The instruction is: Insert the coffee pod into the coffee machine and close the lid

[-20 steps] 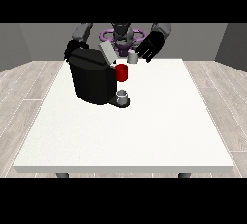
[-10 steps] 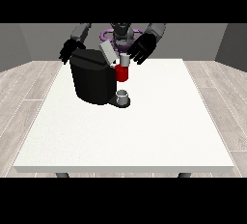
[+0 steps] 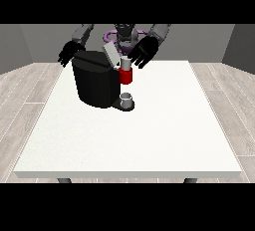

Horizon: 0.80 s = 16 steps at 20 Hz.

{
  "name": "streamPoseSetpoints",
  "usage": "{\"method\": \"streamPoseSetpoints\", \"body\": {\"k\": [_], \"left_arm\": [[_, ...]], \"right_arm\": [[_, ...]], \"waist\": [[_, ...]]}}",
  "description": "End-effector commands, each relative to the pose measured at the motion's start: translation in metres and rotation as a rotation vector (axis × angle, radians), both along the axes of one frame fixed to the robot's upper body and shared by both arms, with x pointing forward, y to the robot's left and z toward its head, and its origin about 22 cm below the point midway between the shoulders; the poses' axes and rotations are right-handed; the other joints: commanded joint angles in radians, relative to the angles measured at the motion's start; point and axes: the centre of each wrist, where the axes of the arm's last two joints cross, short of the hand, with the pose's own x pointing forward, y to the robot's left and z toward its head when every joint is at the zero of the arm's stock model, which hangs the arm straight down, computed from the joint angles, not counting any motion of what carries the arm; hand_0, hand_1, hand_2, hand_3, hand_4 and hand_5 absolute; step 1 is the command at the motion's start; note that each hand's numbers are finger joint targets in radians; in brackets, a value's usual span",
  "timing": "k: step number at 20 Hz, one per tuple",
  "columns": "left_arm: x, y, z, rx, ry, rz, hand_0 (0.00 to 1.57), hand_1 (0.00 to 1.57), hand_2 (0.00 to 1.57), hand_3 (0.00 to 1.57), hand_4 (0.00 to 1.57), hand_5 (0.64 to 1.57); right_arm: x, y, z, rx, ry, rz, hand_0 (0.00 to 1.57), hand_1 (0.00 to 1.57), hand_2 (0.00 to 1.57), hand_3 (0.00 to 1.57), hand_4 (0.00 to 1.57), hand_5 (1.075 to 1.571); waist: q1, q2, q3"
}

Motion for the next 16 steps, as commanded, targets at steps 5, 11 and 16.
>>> {"method": "streamPoseSetpoints", "body": {"k": [5,11,16], "left_arm": [[0.001,-0.016,-0.014,0.013,0.012,-0.023,1.19,1.19,1.26,1.2,0.49,1.571],[0.002,-0.012,-0.009,0.019,0.024,-0.014,1.16,1.16,1.24,1.18,0.51,1.571],[0.003,-0.026,0.003,0.049,0.003,-0.039,1.22,1.22,1.27,1.2,0.49,1.571]], "right_arm": [[-0.008,-0.015,-0.019,0.004,0.017,-0.011,0.0,0.0,0.0,0.0,0.5,1.571],[-0.01,-0.008,-0.022,0.017,0.01,-0.023,0.0,0.0,0.0,0.0,0.54,1.571],[0.008,-0.015,-0.008,0.042,-0.017,-0.057,0.0,0.0,0.0,0.0,0.46,1.571]], "waist": [[0.008,-0.008,0.0001],[0.008,0.006,0.0001],[0.037,0.027,0.0003]]}}
